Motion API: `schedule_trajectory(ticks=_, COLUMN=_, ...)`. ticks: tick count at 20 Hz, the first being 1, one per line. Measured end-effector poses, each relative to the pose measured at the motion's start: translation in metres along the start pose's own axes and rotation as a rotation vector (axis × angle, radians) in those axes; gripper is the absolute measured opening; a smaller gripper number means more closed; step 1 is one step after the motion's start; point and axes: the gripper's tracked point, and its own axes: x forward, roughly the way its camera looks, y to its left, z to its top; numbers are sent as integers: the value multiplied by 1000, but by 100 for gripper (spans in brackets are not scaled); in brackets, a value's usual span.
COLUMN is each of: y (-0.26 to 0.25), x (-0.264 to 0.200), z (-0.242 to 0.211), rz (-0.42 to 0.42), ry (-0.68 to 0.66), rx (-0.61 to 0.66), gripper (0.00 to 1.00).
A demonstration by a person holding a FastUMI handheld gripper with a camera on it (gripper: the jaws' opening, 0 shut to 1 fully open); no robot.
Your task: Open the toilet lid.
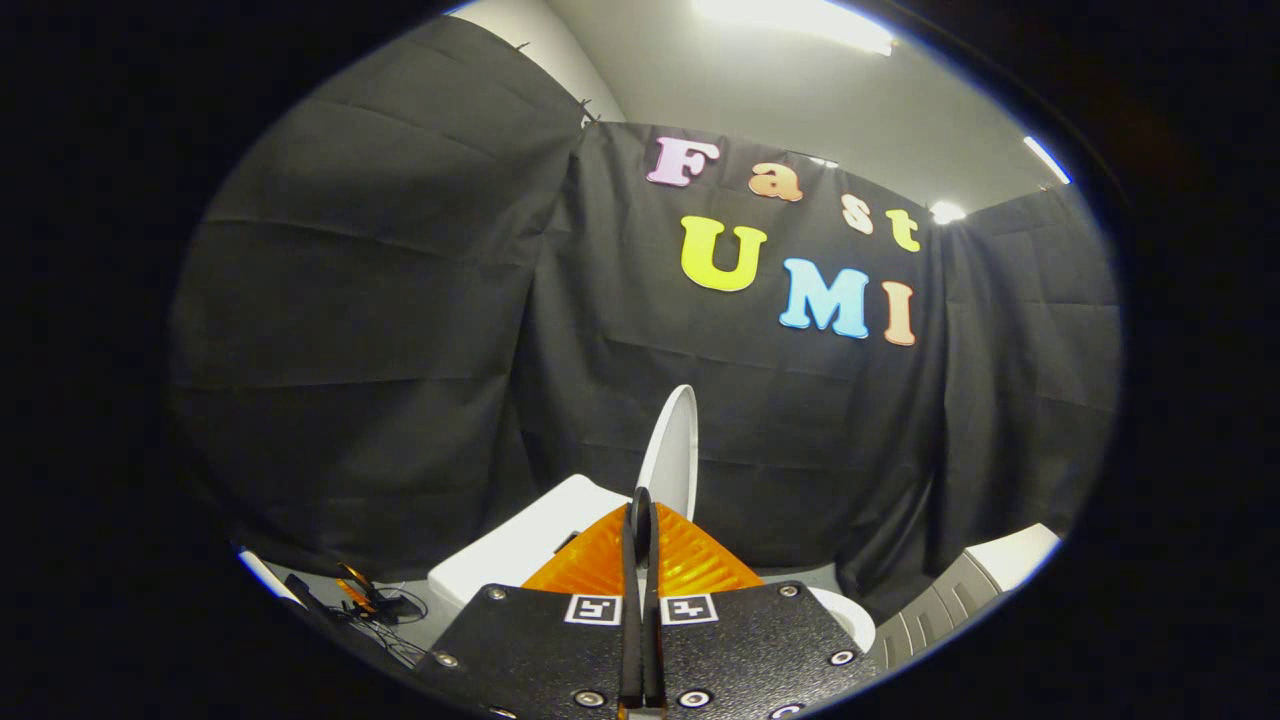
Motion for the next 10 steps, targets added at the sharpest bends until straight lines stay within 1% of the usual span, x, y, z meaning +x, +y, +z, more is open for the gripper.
schedule_trajectory(ticks=4, y=20, x=5, z=2, rz=31, ry=-4, rx=-50, gripper=0)
schedule_trajectory(ticks=10, y=45, x=15, z=1, rz=114, ry=1, rx=-35, gripper=0)
